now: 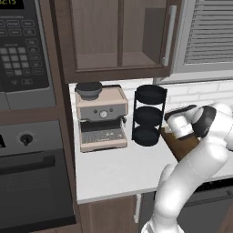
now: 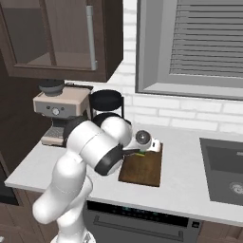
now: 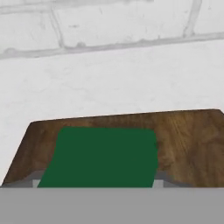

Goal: Pick up the sponge from the counter and clean the cutting board by briefly scrubbing or pressing down on the cutting board. Once finished, release the sponge.

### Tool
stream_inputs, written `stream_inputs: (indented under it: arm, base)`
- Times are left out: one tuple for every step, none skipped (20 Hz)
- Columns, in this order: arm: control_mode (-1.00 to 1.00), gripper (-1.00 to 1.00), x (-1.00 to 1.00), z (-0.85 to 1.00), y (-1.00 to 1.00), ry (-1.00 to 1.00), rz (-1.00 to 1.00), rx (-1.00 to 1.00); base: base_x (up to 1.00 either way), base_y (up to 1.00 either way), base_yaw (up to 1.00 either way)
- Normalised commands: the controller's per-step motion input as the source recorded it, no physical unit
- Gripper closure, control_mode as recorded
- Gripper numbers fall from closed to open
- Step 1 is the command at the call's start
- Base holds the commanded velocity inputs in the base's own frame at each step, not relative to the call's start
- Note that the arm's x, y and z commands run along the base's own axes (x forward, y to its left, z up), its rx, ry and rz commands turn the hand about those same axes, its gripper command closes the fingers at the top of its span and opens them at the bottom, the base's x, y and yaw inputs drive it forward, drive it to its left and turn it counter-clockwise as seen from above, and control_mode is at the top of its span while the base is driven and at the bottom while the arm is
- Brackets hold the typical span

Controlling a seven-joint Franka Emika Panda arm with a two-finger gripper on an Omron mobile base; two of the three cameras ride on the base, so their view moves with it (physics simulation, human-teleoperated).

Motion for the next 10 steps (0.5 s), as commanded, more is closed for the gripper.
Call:
stream_inputs:
  arm:
    - [-1.0,1.0,0.49,-0.15,0.0,-0.07,0.0,0.0]
    - [-1.0,1.0,0.48,-0.16,0.0,-0.08,0.0,0.0]
    - [-1.0,1.0,0.46,-0.17,0.0,-0.09,0.0,0.0]
    - [-1.0,1.0,0.44,-0.21,0.0,-0.09,0.0,0.0]
    - [-1.0,1.0,0.41,-0.21,0.0,-0.09,0.0,0.0]
    - [-1.0,1.0,0.4,-0.25,0.0,-0.09,0.0,0.0]
    - [-1.0,1.0,0.38,-0.26,0.0,-0.09,0.0,0.0]
    - [-1.0,1.0,0.32,-0.26,0.0,-0.06,0.0,0.0]
    - [-1.0,1.0,0.23,-0.29,-0.02,-0.05,0.0,0.0]
    - [-1.0,1.0,0.0,-0.27,-0.16,-0.07,0.0,0.0]
  base:
    - [0.0,0.0,0.0]
    - [0.0,0.0,0.0]
    - [0.0,0.0,0.0]
    - [0.0,0.0,0.0]
    - [0.0,0.0,0.0]
    - [0.0,0.0,0.0]
    - [0.0,0.0,0.0]
    - [0.0,0.0,0.0]
    - [0.0,0.0,0.0]
    - [0.0,0.0,0.0]
